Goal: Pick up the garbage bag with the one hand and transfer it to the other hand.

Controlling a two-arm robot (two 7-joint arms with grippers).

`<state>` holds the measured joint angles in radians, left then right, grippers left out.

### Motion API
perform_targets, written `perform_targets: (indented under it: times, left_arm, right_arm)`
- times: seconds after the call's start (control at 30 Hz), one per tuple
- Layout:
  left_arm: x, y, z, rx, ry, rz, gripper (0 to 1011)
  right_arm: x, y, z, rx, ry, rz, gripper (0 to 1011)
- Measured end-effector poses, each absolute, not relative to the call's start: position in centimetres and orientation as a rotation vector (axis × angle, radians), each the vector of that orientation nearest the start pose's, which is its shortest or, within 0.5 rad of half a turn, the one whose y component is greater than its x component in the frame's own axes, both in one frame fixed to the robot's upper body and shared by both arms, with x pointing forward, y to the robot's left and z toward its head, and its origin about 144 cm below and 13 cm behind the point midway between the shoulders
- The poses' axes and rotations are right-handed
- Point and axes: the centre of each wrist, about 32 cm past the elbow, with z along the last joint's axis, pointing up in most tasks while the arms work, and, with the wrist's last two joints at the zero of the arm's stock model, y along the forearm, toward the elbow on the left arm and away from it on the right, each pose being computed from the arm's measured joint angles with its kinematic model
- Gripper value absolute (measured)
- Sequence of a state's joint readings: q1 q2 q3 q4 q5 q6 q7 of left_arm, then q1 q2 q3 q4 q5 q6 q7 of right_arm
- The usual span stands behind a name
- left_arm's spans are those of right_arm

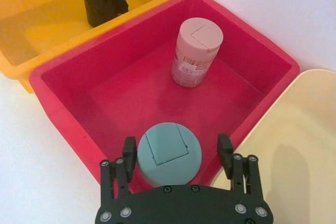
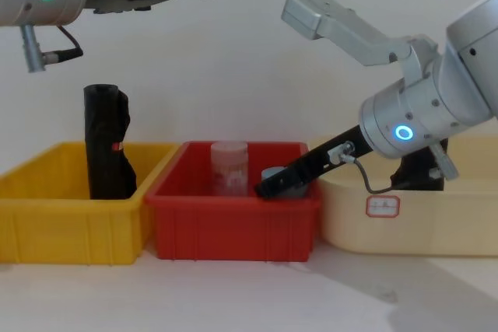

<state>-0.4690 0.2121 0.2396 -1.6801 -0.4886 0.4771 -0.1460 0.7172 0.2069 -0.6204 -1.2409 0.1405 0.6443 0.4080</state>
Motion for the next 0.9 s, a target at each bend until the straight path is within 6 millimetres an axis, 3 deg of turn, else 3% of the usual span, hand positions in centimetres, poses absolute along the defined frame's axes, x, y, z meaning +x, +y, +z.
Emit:
perform_targets:
  times: [0.4,0.9]
  left_arm:
    - [54.03,20.57,133.58,-0.116,0.083,1.057,1002]
    - [54.03,20.57,133.58,-0.116,0.083,1.057,1001]
  right_arm:
    - [60.27,-13.83,127.55,-0.608,0.027,-0.8,672]
    - [60.19,-13.89,127.56,-0.596,0.028,-0.808,672]
